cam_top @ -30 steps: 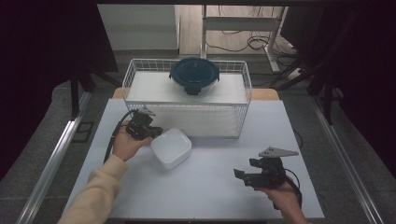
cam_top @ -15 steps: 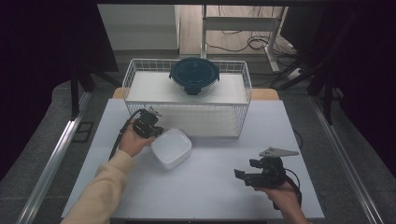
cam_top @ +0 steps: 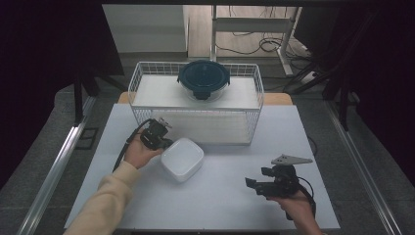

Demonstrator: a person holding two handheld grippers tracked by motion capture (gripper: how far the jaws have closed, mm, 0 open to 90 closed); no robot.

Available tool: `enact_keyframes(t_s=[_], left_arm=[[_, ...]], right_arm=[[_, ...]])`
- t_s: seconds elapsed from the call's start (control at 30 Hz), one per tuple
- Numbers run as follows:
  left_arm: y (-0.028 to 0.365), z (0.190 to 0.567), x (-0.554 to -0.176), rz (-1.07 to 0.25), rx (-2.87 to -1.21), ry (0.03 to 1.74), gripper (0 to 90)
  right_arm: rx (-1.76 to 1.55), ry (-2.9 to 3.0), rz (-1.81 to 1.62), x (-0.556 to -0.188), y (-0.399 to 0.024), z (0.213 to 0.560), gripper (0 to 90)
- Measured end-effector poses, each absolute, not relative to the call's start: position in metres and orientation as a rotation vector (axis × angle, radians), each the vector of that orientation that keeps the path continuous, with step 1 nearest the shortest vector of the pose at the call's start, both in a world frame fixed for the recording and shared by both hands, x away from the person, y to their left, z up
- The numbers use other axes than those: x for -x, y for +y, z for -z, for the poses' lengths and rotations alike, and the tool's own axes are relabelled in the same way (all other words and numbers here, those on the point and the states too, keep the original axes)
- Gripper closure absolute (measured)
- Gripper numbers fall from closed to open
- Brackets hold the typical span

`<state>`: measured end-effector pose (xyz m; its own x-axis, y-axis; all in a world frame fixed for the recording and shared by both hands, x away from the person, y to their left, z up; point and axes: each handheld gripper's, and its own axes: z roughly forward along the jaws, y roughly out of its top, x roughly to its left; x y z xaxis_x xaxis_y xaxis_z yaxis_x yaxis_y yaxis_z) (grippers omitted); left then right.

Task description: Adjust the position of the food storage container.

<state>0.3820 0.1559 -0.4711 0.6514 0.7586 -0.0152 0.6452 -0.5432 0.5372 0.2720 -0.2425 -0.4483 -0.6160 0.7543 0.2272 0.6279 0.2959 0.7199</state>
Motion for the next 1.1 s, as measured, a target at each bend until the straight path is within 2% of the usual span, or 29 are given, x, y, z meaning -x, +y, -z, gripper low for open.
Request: enact_keyframes(t_s=[0.5,1.1], left_arm=[[0.158,0.480,-0.353,-0.166,-2.311,1.072,90.0],[0.145,0.483,-0.314,-0.073,-2.317,1.020,90.0]], right_arm=[[-1.284,2.405,-1.222,-0.271,-0.242,0.448,20.5],[-1.286,2.410,-1.215,-0.271,-0.240,0.449,20.5]])
